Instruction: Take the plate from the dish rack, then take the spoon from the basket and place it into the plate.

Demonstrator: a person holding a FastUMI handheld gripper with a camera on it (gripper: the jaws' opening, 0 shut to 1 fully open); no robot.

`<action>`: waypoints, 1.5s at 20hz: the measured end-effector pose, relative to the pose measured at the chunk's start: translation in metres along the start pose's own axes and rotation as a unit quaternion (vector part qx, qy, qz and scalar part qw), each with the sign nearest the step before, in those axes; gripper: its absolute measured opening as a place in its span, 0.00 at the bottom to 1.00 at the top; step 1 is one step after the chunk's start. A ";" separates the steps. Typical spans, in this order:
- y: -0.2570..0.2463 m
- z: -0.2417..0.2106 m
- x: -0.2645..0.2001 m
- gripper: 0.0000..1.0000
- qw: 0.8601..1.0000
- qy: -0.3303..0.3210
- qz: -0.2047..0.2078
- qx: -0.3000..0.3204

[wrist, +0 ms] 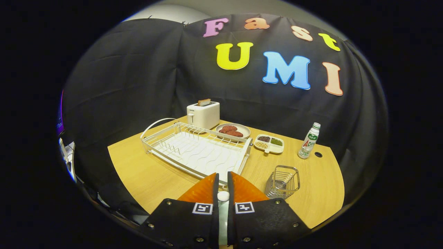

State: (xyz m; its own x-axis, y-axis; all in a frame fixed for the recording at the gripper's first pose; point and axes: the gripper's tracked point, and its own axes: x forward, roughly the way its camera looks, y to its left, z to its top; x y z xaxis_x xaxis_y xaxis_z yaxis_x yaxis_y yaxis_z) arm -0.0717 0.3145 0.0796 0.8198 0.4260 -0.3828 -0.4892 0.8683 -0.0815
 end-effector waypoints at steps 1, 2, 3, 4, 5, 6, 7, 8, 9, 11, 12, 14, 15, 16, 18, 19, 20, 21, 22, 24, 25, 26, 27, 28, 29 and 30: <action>0.005 -0.002 0.003 0.09 1.000 0.004 0.002 0.000; 0.008 -0.003 0.005 0.09 1.000 0.009 0.002 0.000; 0.014 -0.005 0.006 0.09 1.000 0.010 0.005 0.003; 0.022 -0.006 0.010 0.10 1.000 0.013 0.014 0.006; 0.026 -0.007 0.012 0.14 1.000 0.018 0.020 0.004; 0.019 -0.009 0.014 0.15 1.000 0.025 0.007 -0.003; 0.009 -0.006 0.013 0.25 1.000 0.026 -0.011 -0.010; 0.003 -0.002 0.011 0.26 0.999 0.020 -0.023 -0.011; -0.002 0.003 0.008 0.30 0.999 0.014 -0.029 -0.007; -0.020 0.016 0.000 0.35 0.999 -0.001 -0.051 -0.003; -0.031 0.023 -0.005 0.35 0.998 -0.010 -0.066 -0.001; -0.060 0.040 -0.023 0.35 0.994 -0.032 -0.100 0.010; -0.075 0.051 -0.033 0.35 0.992 -0.047 -0.119 0.018; -0.090 0.060 -0.041 0.35 0.989 -0.062 -0.135 0.025; -0.123 0.077 -0.058 0.35 0.982 -0.087 -0.166 0.032; -0.137 0.087 -0.066 0.35 0.978 -0.099 -0.178 0.034; -0.154 0.097 -0.076 0.35 0.973 -0.112 -0.197 0.034; -0.172 0.109 -0.089 0.36 0.966 -0.131 -0.220 0.031; -0.185 0.121 -0.096 0.39 0.959 -0.156 -0.235 0.028; -0.201 0.128 -0.108 0.77 0.950 -0.183 -0.252 0.024; -0.205 0.127 -0.109 0.96 0.950 -0.186 -0.249 0.029; -0.206 0.124 -0.110 0.96 0.951 -0.185 -0.244 0.036; -0.209 0.119 -0.110 0.96 0.953 -0.182 -0.239 0.046; -0.213 0.113 -0.108 0.96 0.955 -0.177 -0.233 0.054; -0.219 0.107 -0.109 0.96 0.955 -0.173 -0.233 0.063; -0.225 0.102 -0.111 0.96 0.954 -0.172 -0.234 0.074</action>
State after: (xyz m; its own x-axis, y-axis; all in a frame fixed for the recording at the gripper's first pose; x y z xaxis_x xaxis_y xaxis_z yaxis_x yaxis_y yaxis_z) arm -0.0219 0.0977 0.2343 0.9998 0.0199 -0.0094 -0.0202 0.9994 -0.0289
